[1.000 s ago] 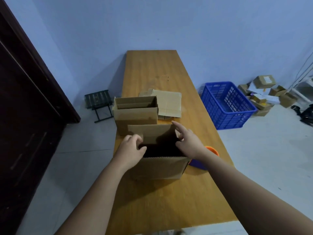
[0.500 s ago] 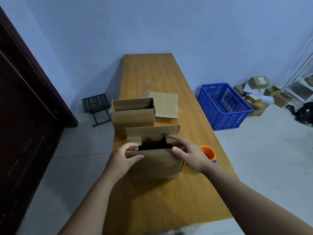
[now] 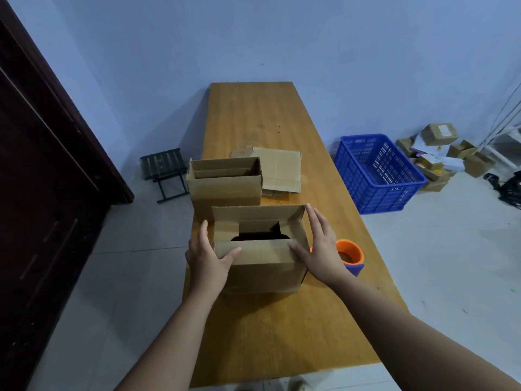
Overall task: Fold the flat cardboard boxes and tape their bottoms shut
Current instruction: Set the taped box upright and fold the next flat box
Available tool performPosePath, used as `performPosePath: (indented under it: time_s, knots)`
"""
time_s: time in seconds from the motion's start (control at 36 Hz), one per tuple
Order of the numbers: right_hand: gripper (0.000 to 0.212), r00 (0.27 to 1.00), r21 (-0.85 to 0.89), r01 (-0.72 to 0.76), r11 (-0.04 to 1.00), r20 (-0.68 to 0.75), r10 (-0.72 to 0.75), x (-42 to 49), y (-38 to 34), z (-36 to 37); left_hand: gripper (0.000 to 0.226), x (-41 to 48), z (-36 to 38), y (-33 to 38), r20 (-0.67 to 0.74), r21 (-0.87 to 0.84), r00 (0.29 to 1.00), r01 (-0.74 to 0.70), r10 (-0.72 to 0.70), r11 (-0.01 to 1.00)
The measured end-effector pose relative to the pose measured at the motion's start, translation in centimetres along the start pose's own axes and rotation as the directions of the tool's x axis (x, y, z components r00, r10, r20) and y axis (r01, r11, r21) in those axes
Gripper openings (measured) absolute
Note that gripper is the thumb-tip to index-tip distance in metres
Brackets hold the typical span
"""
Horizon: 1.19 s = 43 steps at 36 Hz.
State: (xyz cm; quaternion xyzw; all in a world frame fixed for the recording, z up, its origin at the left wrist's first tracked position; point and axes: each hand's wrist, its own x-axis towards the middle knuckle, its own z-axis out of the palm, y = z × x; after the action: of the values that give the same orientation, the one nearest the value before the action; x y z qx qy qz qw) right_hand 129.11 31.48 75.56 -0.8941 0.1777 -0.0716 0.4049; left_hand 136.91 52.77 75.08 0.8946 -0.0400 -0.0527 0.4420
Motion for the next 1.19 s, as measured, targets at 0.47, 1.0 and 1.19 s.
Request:
performPosePath:
  time_s: [0.47,1.0,1.19]
  knots:
    - [0.029,0.962,0.314,-0.184,0.932,0.254,0.104,0.4,-0.3,-0.6,0.059,1.1,-0.1,0.4,0.258,-0.060,0.965,0.070,-0.052,0.996]
    - [0.017,0.943,0.313,-0.328,0.892,0.158,0.291,0.5,-0.9,-0.3,0.074,3.7,-1.9,1.5,0.571,-0.218,0.701,0.631,-0.427,0.744]
    - [0.050,0.844,0.250,-0.526,0.813,0.032,0.536,1.7,-2.0,1.3,0.070,3.7,-3.0,1.0,0.728,-0.318,0.621,0.682,-0.291,0.658]
